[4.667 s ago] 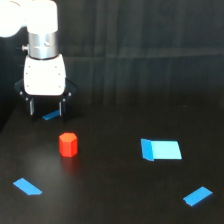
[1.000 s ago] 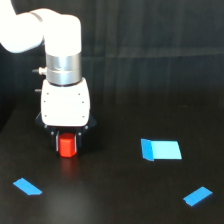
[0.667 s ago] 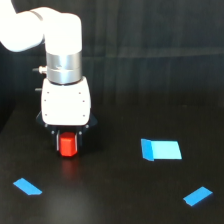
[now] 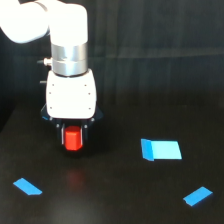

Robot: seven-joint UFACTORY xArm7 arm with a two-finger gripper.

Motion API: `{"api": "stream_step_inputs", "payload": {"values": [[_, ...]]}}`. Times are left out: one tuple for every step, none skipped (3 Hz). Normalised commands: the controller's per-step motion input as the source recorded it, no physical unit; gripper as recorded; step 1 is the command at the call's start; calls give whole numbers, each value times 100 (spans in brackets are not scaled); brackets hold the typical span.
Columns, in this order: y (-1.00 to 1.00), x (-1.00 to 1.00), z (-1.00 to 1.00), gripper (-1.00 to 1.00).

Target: Pick up the red object from the table

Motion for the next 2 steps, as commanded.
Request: {"api": "stream_step_inputs", "payload": {"values": [[2, 31, 100, -100], [10, 21, 96, -95]]}}
